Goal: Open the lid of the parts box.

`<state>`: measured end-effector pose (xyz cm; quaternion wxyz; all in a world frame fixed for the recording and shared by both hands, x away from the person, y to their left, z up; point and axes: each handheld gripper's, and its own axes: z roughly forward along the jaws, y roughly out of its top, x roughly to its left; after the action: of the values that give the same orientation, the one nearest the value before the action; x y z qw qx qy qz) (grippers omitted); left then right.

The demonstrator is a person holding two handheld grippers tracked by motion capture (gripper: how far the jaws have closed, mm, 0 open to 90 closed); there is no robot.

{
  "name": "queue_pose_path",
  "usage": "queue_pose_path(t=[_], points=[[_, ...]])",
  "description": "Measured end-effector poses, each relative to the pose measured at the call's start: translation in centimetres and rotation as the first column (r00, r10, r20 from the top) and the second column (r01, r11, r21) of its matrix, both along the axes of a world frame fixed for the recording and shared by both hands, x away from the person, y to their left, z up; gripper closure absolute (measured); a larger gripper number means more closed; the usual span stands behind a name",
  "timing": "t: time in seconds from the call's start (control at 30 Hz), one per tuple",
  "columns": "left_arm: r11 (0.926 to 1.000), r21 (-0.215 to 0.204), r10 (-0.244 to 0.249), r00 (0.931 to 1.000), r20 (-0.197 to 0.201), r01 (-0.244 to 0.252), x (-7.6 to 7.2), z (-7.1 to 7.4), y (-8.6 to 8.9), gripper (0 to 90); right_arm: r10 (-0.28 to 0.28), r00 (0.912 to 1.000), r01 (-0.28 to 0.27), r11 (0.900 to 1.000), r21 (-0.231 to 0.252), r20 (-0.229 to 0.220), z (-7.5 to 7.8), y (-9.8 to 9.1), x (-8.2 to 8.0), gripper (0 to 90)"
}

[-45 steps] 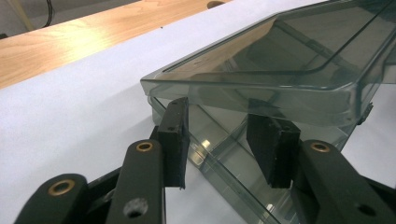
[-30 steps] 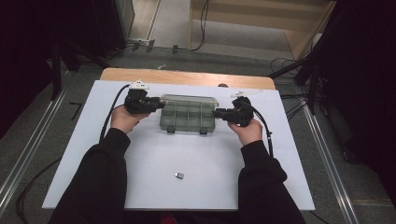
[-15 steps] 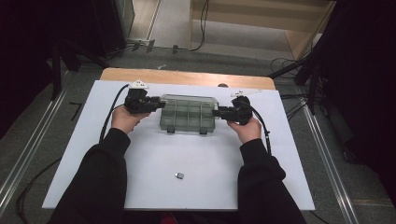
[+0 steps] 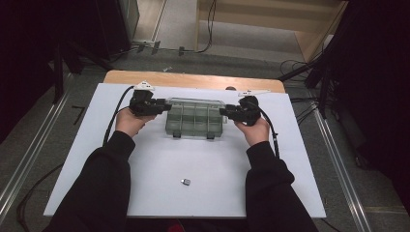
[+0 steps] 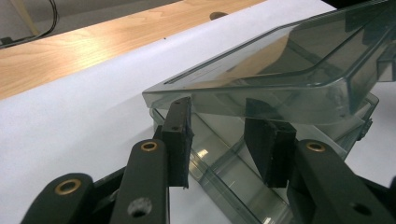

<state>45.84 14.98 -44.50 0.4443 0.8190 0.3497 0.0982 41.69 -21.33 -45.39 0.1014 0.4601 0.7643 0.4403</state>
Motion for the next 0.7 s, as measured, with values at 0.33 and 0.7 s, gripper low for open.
queue_pose_path(t=[0.33,0.7], points=[[0.9999,-0.008,0.012,0.9999,-0.010,-0.012,0.8,0.7,-0.2,61.3,-0.006,1.0000,0.006,0.9997,-0.022,0.002,0.9,0.2,1.0,59.6],[0.9997,0.003,0.026,0.9994,0.023,-0.026,1.5,1.0,-0.8,60.2,-0.016,0.9998,0.016,0.9995,-0.027,0.009,1.4,0.3,1.9,59.6]])
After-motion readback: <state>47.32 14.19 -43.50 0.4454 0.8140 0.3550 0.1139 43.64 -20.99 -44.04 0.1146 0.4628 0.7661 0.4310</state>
